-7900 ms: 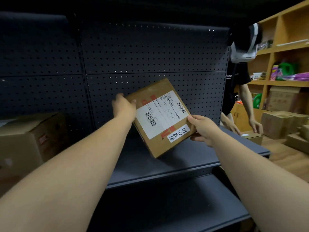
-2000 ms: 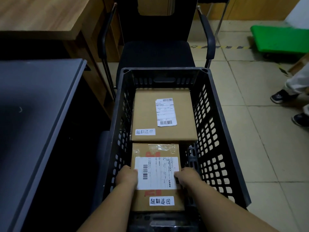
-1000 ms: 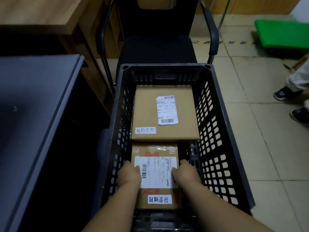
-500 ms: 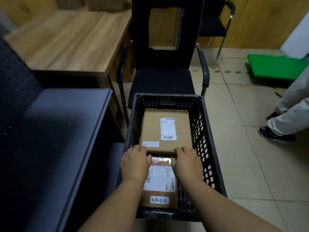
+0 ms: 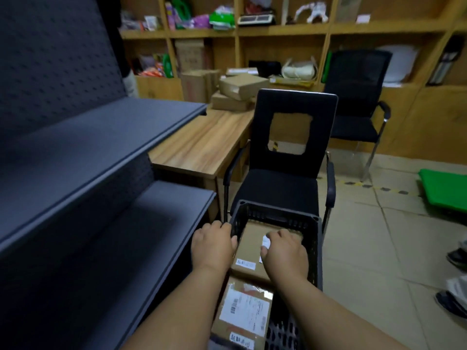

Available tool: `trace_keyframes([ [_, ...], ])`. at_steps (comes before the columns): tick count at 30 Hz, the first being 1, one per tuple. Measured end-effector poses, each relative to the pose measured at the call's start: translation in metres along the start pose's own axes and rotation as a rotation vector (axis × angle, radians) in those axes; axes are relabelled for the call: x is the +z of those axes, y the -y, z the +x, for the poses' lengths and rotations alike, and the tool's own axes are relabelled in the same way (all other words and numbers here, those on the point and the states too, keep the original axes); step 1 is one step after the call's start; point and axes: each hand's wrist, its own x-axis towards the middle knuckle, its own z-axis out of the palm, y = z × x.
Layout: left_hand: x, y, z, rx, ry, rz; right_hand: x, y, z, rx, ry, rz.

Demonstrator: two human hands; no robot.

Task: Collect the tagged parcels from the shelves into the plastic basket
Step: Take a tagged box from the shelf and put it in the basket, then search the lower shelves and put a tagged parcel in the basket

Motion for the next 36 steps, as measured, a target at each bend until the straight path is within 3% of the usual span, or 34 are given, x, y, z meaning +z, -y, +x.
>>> trace_keyframes([
  [8, -0.063, -0.015, -0.103, -0.328, -0.082, 0.038, -0.061, 0.0, -0.057, -0.321, -0.016, 0.002],
  [20, -0.138, 0.054, -0.327, -0.829, -0.181, 0.159, -0.082, 0.104, -0.211, -0.888, 0.051, 0.04],
  [29, -0.178, 0.076, -0.534, -1.25, -0.249, 0.192, -0.075, 0.164, -0.392, -1.25, 0.174, 0.098],
  [36, -0.196, 0.057, -0.707, -1.448, -0.252, 0.244, -0.077, 0.165, -0.554, -1.413, 0.26, 0.14],
])
